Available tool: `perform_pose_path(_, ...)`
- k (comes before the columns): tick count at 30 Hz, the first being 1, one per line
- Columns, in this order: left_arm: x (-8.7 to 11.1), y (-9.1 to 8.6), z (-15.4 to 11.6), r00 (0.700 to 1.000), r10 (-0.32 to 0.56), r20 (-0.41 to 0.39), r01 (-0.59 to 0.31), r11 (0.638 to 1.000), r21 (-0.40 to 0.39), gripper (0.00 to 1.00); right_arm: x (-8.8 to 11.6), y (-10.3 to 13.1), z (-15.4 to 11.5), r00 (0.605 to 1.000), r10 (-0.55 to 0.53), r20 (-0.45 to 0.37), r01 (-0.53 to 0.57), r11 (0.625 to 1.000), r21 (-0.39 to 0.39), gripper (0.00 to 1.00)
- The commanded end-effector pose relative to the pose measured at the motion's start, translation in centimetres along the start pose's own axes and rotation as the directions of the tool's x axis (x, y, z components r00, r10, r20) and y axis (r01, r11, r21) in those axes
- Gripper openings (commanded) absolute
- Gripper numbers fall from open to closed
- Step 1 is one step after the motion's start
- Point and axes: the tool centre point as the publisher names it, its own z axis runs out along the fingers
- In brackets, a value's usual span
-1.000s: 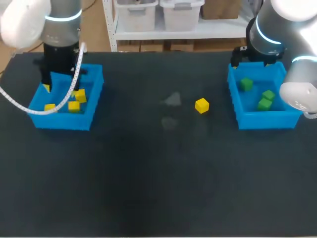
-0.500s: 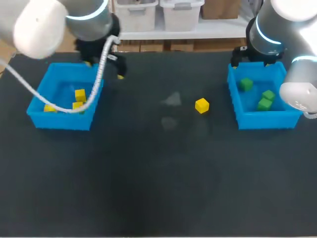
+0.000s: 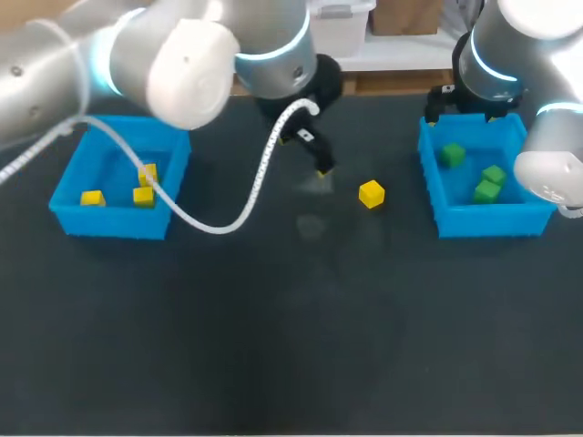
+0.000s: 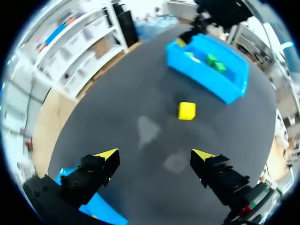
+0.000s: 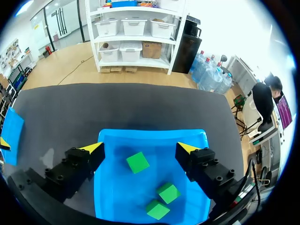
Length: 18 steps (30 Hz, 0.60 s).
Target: Put the green cubes in the right bin and the yellow cubes in the left bin.
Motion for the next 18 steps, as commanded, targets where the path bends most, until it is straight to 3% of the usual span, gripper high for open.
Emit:
perform_pose_path(1,-3.2,-0.2,1.3,0.997,0.074,-0.007,-0.073,0.996,0.052,1.0,0.2,0.0,-0.1,1.0,0.001,0.005,-0.001,1.0,0.0,1.0)
perform_pose_path(12,-5.2,-2.2,4.2,0.993,0.112,0.03,-0.112,0.994,0.002,1.0,0.2,0.0,-0.1,1.0,0.001,0.005,-0.001,1.0,0.0,1.0)
perform_pose_path(18,-5.2,-2.5,6.3,0.997,0.072,0.01,-0.072,0.997,0.014,1.0,0.2,0.0,-0.1,1.0,0.001,0.005,-0.001,1.0,0.0,1.0)
